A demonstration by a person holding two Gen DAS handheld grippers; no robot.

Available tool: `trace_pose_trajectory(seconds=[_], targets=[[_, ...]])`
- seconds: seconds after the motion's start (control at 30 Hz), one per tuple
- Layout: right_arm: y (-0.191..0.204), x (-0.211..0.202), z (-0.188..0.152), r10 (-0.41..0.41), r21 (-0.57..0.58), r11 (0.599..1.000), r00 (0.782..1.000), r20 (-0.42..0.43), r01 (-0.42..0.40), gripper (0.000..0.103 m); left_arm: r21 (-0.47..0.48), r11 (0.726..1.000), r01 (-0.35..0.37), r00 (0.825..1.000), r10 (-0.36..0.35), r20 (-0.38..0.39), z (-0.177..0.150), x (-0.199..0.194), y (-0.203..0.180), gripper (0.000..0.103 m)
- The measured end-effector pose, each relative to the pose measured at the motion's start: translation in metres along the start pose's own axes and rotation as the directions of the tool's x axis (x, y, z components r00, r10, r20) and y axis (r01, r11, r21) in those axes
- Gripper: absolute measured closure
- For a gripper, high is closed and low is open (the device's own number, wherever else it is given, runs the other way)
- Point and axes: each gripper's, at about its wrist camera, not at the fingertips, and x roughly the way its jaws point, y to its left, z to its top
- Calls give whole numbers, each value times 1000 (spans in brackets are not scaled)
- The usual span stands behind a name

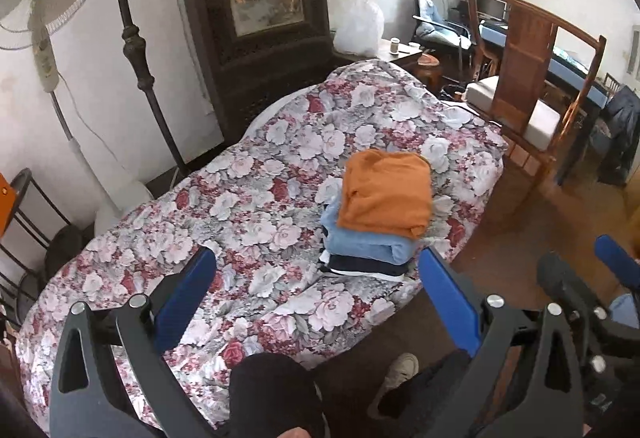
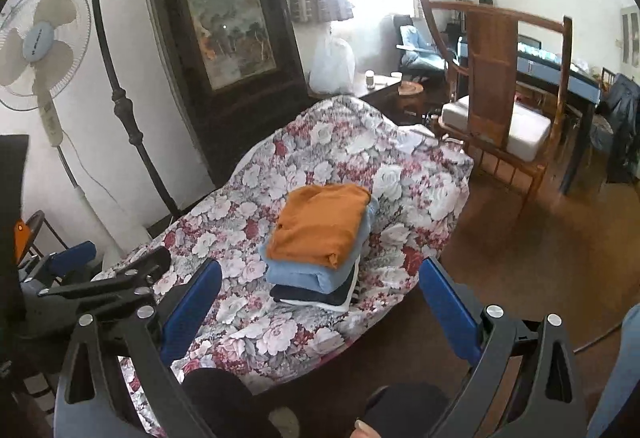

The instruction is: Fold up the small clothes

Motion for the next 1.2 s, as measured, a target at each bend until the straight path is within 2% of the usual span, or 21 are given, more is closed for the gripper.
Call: trace_pose_trajectory(seconds=[0.4,1.03,1.2], targets=[[7,-35,1,18,-24,1000,998,64,-17,4,-8,1000,-1,1000,1,28,0,-31,2,4],[1,-26,3,16,-24,1000,999,32,-16,4,2,999,-46,998,46,35,4,-23,-1,4],[0,-24,4,18,-26,1000,999,33,-17,4,0,999,-38,999,38,23,5,-17,-3,4]])
